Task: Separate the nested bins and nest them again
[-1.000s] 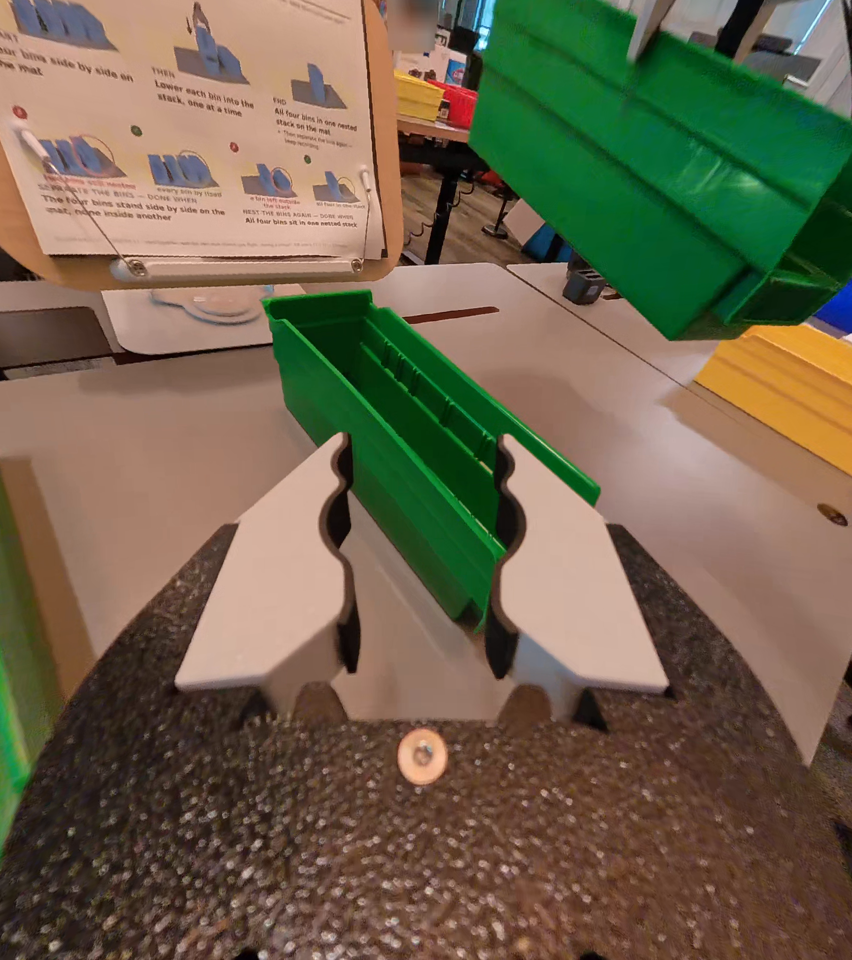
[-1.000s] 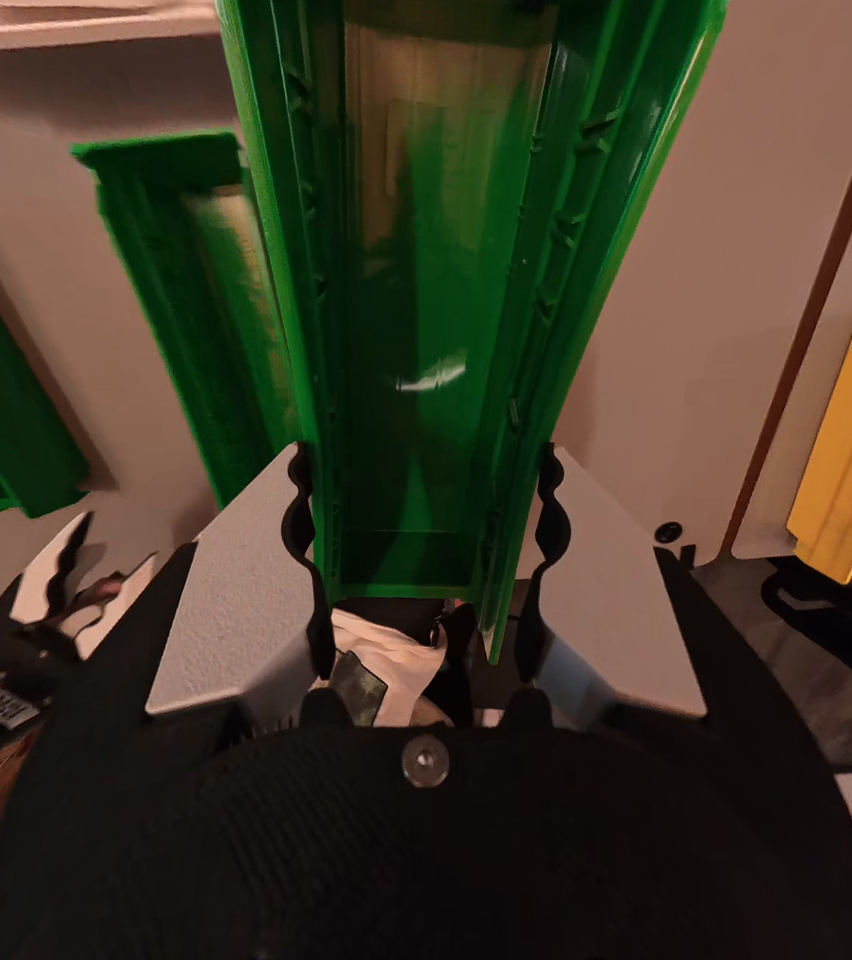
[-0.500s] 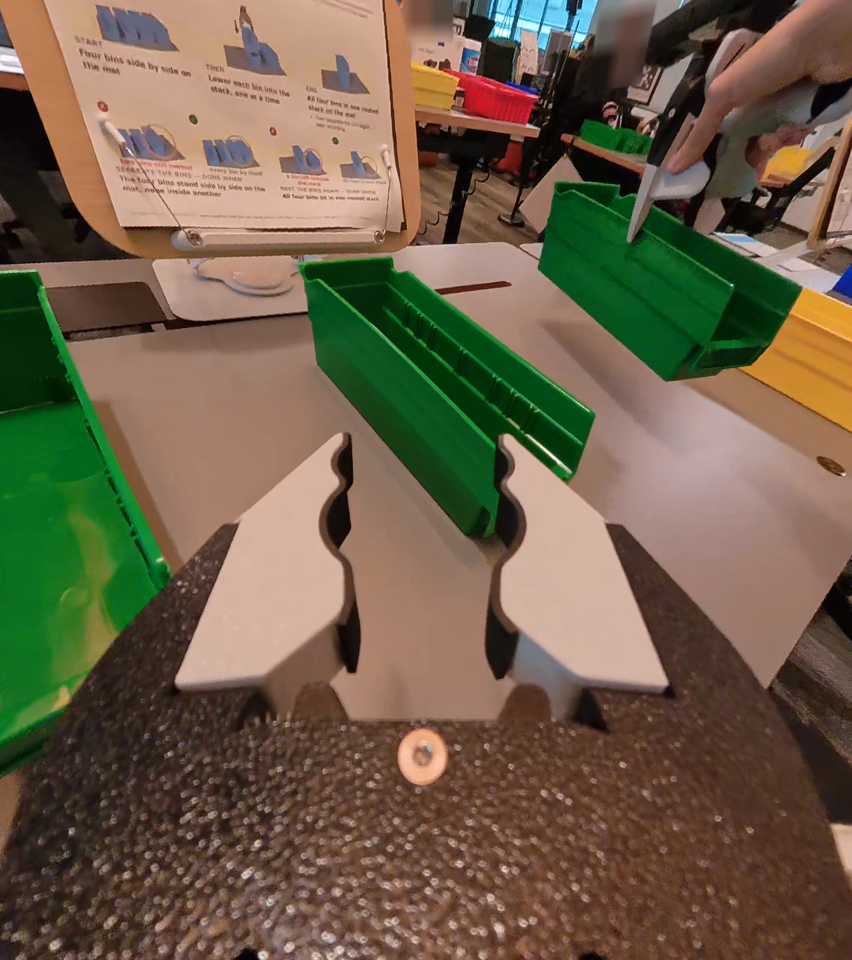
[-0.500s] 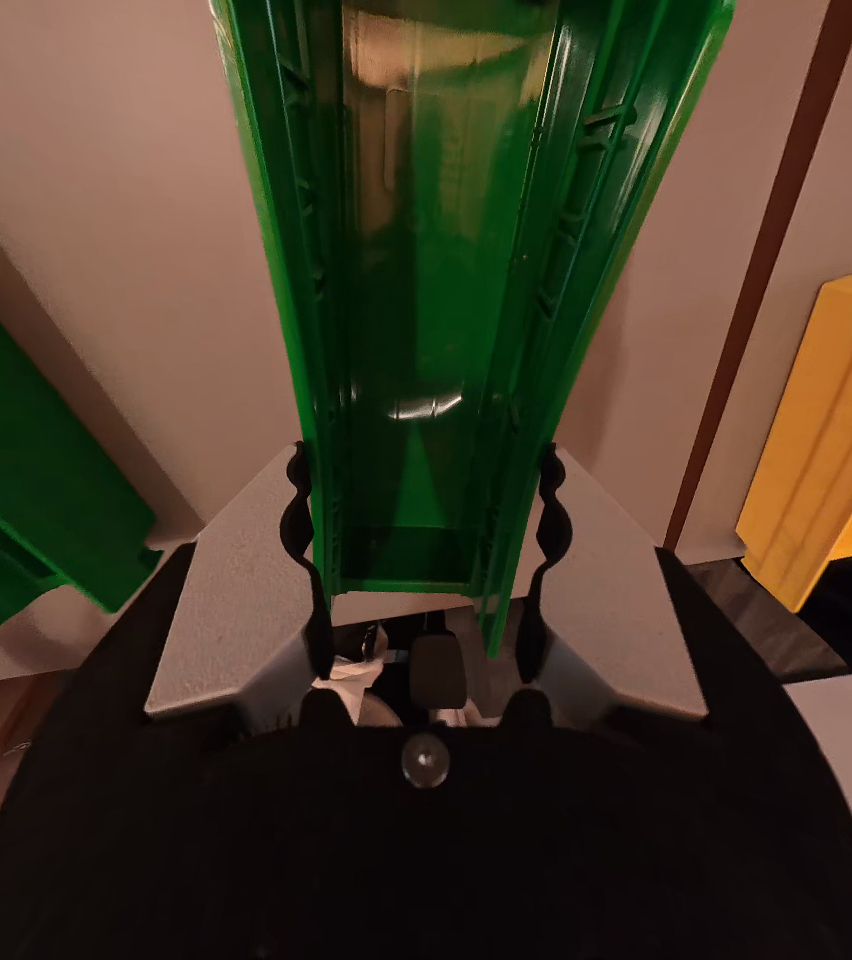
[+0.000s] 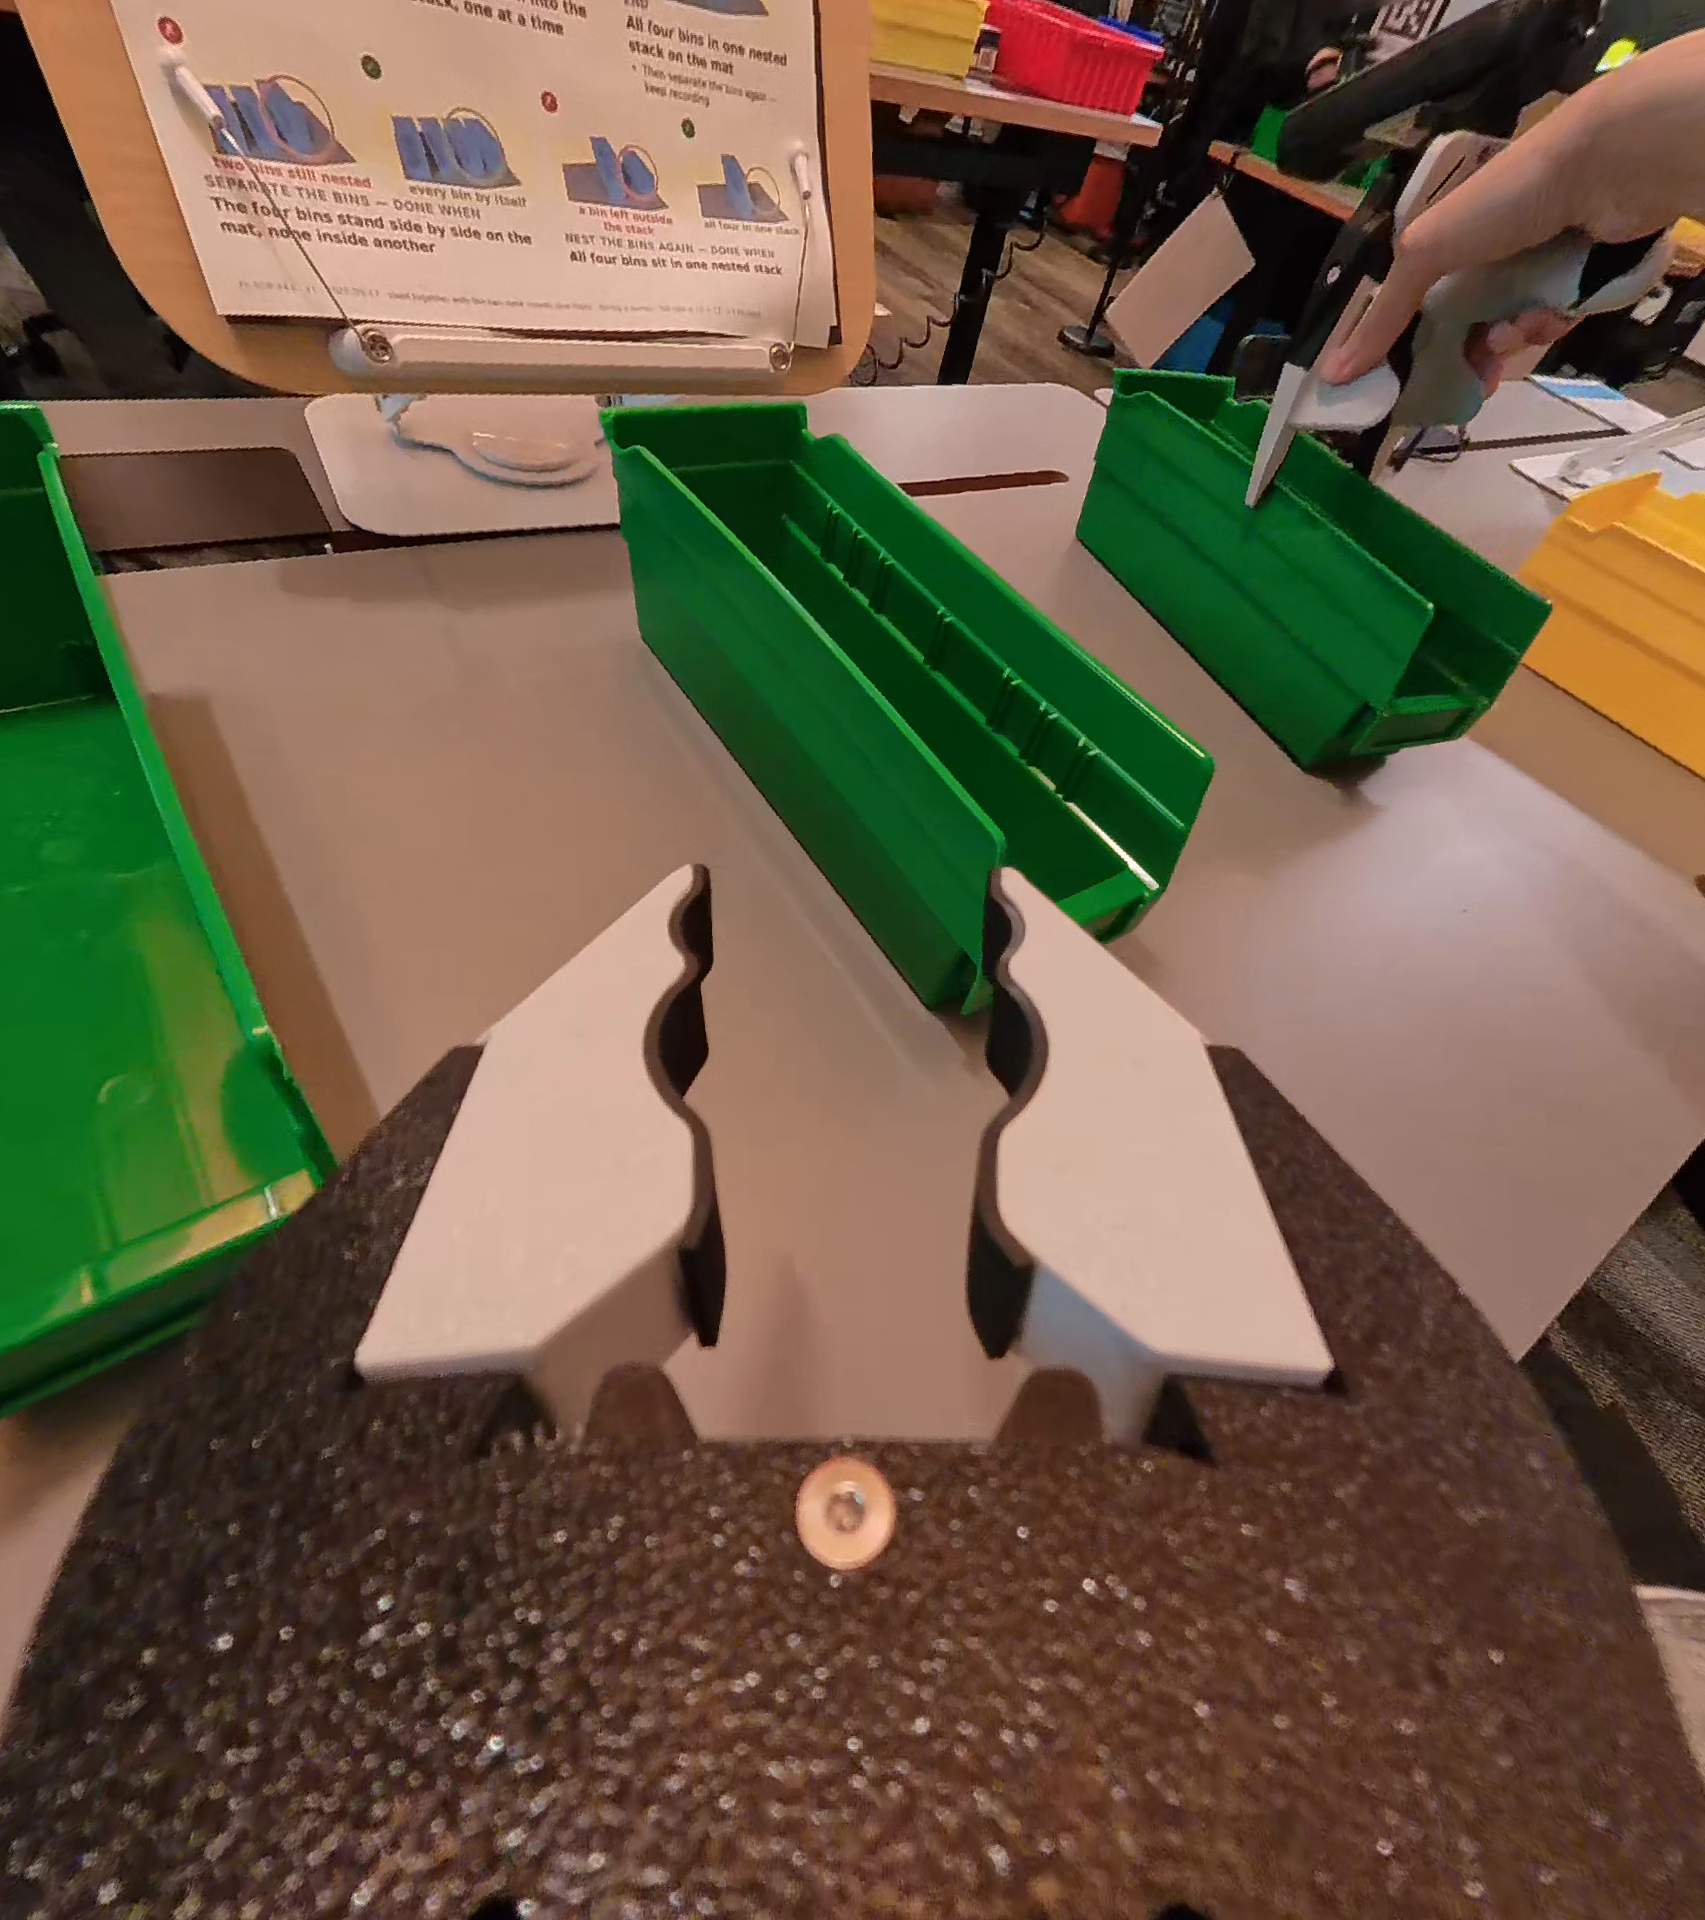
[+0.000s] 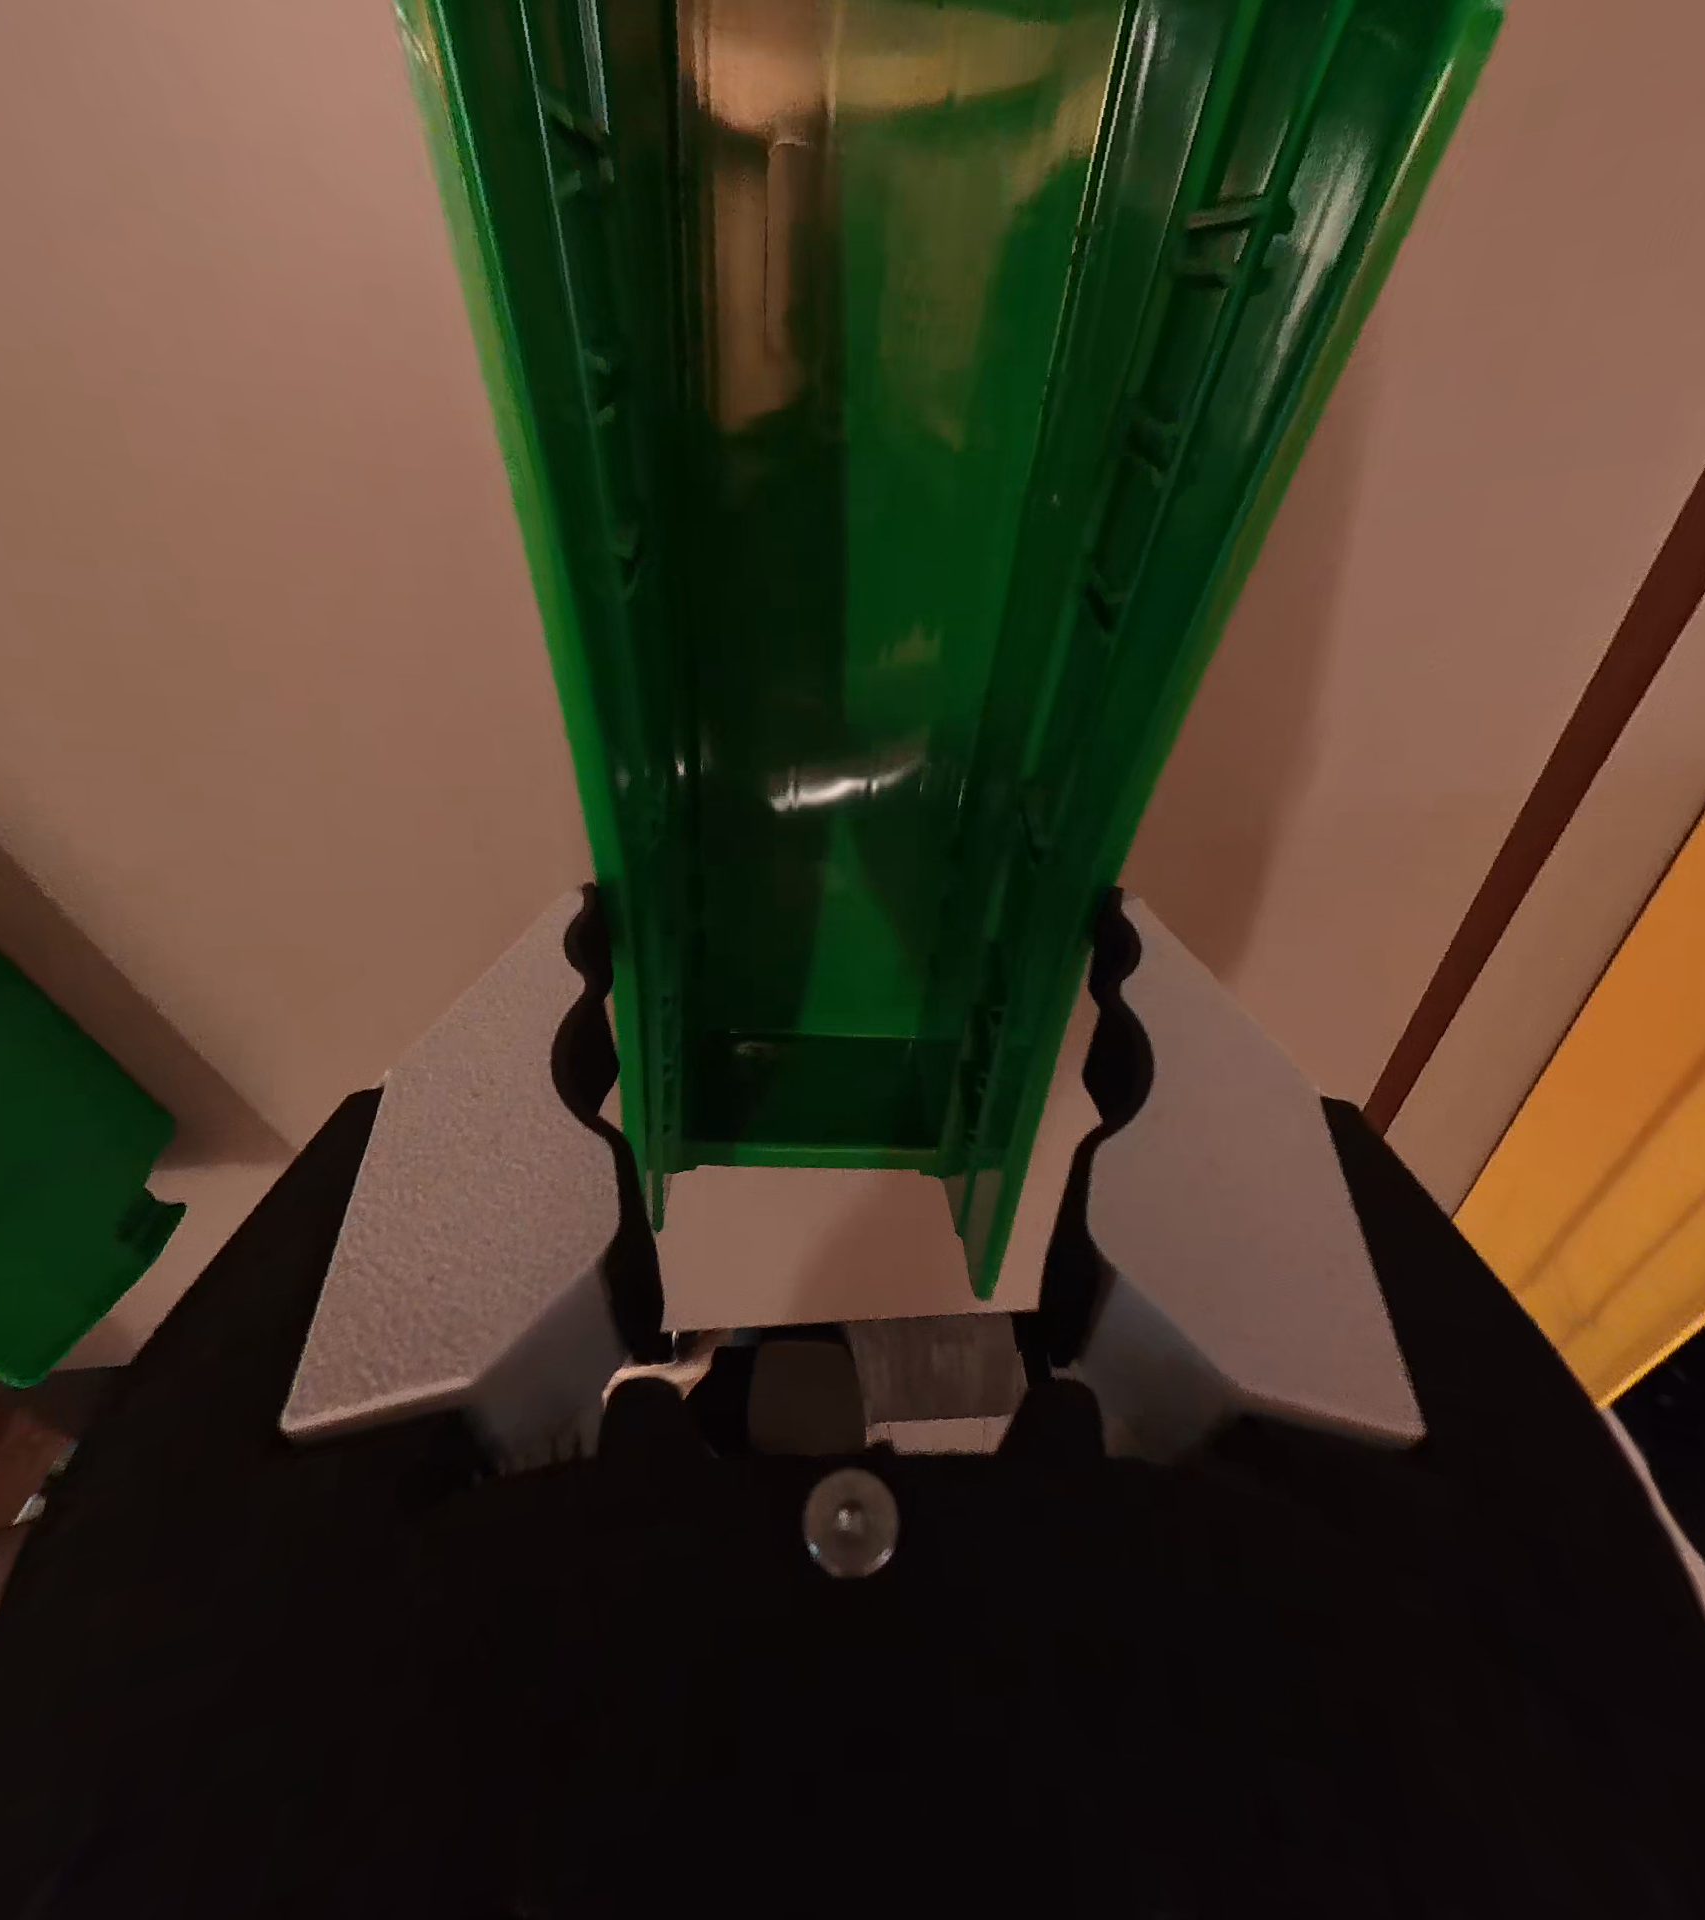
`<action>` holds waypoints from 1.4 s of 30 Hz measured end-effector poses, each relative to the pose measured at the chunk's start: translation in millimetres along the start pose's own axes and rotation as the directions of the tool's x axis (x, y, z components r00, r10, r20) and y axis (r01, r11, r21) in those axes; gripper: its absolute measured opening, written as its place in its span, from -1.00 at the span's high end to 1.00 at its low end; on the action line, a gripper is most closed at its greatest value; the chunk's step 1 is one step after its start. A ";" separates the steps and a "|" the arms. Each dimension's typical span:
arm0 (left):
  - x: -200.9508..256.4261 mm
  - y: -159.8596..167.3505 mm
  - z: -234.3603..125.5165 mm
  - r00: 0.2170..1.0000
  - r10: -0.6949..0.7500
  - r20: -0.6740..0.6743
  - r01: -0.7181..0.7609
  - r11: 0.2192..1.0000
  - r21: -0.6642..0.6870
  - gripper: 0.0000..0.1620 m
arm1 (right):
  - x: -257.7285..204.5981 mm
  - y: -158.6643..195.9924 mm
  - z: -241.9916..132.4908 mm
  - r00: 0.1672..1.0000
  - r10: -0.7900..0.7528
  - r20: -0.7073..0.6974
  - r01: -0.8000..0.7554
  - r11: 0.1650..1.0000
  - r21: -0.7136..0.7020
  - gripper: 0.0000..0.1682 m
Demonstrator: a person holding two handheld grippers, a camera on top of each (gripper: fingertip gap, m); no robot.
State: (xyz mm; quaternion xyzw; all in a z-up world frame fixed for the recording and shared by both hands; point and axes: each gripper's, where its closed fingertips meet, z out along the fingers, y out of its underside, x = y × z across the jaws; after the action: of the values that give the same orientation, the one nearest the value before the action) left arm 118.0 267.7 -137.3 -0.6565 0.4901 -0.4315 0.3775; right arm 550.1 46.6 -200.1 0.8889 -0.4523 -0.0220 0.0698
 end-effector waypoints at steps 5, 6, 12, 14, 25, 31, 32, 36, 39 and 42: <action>-3.1 4.5 1.0 1.000 -0.018 0.014 0.019 0.999 -0.029 0.38 | 0.0 -7.7 0.7 0.997 -0.079 -0.019 0.080 0.997 0.019 -0.16; -3.1 5.1 1.2 1.000 -0.027 0.011 0.027 0.999 -0.033 0.38 | 0.2 -8.2 0.7 0.994 -0.104 -0.024 0.105 0.994 0.022 -0.17; -3.9 5.5 0.1 0.999 -0.037 0.023 0.038 0.999 -0.038 0.37 | 0.6 -9.9 1.9 0.994 -0.113 -0.013 0.114 0.991 0.064 -0.25; -3.9 4.1 -0.8 0.999 -0.031 0.029 0.032 0.999 -0.033 0.37 | 0.2 -10.2 2.1 0.993 -0.114 -0.013 0.114 0.991 0.075 -0.27; -12.6 1.9 -11.5 0.998 -0.017 0.067 0.019 0.999 -0.028 0.37 | -6.3 -21.7 -34.5 0.991 -0.129 0.030 0.108 0.918 0.382 -0.51; -46.2 -7.2 -22.6 0.987 -0.014 0.162 0.018 1.000 -0.020 0.21 | -11.3 4.2 -80.0 0.967 -0.084 -0.239 0.244 0.565 0.788 -0.37; -55.0 -8.8 -24.1 0.983 -0.023 0.185 0.027 0.999 -0.020 0.15 | -16.2 16.3 -80.9 0.958 -0.069 -0.280 0.275 0.509 0.816 -0.31; -90.0 -23.9 -28.9 0.960 -0.034 0.279 0.041 0.999 -0.019 -0.23 | -69.7 60.4 -73.2 0.944 -0.142 -0.299 0.328 0.286 0.900 -0.26; -126.8 -37.6 -28.6 0.912 -0.005 0.410 0.038 0.997 -0.073 -0.37 | -123.6 88.5 -66.6 0.925 -0.273 -0.264 0.292 0.069 0.954 -0.45; -155.9 -41.7 -18.9 0.863 0.005 0.505 0.113 0.972 -0.204 -0.41 | -155.1 105.7 -45.0 0.918 -0.343 -0.200 0.235 0.063 0.970 -0.54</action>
State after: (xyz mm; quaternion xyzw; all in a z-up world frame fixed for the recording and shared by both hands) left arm 90.6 427.3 -123.1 -0.7984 0.4022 -0.1974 0.4023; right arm 378.5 115.0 -144.1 0.7816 -0.1701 0.2297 -0.5545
